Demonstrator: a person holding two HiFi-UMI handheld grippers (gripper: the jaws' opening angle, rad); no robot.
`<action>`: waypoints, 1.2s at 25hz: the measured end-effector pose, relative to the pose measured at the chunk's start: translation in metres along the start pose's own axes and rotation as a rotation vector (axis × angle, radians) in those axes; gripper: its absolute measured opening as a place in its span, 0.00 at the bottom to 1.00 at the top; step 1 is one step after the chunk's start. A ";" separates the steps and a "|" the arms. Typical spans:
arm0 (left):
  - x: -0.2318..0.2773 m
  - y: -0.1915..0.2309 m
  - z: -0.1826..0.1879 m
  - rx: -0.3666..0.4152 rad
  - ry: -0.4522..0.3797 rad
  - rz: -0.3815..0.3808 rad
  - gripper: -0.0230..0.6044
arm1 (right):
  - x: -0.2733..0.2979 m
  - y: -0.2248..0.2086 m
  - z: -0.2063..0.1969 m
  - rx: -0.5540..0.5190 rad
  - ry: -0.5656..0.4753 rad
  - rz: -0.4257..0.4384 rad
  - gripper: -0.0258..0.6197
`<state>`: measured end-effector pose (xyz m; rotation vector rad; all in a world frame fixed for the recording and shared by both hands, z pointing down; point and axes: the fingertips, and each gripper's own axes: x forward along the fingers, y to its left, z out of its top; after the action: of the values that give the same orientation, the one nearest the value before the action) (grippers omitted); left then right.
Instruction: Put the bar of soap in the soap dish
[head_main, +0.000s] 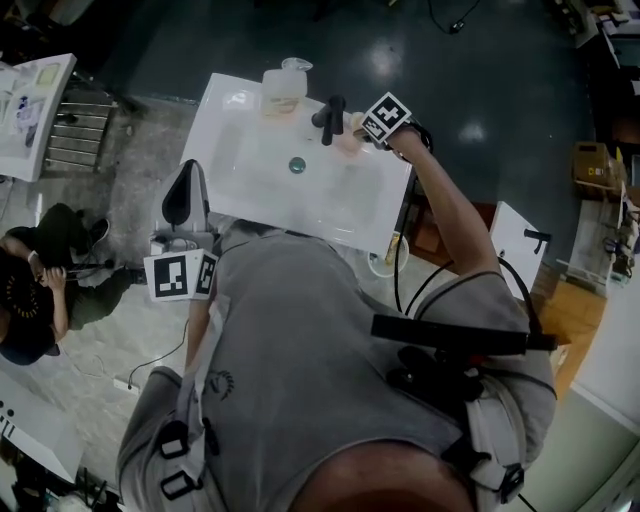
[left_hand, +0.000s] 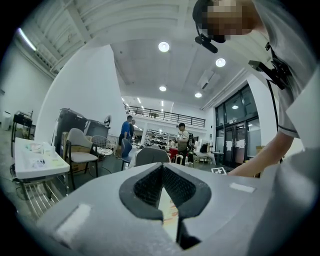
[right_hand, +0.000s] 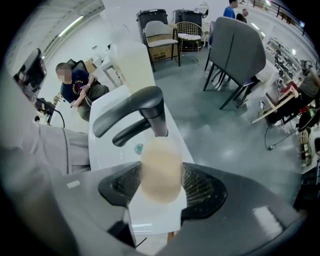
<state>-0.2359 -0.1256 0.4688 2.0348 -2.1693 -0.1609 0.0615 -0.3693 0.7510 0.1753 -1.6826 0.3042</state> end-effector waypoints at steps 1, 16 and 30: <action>-0.002 0.001 0.000 0.002 0.002 0.007 0.02 | 0.007 -0.001 0.001 -0.003 -0.005 0.010 0.43; -0.017 0.013 -0.002 0.036 0.024 0.094 0.03 | 0.105 -0.005 -0.009 -0.008 0.055 0.100 0.43; -0.016 0.007 0.001 0.049 0.018 0.105 0.03 | 0.117 -0.003 -0.010 -0.021 0.072 0.107 0.43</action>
<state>-0.2419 -0.1095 0.4689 1.9337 -2.2837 -0.0766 0.0563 -0.3616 0.8676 0.0588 -1.6263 0.3687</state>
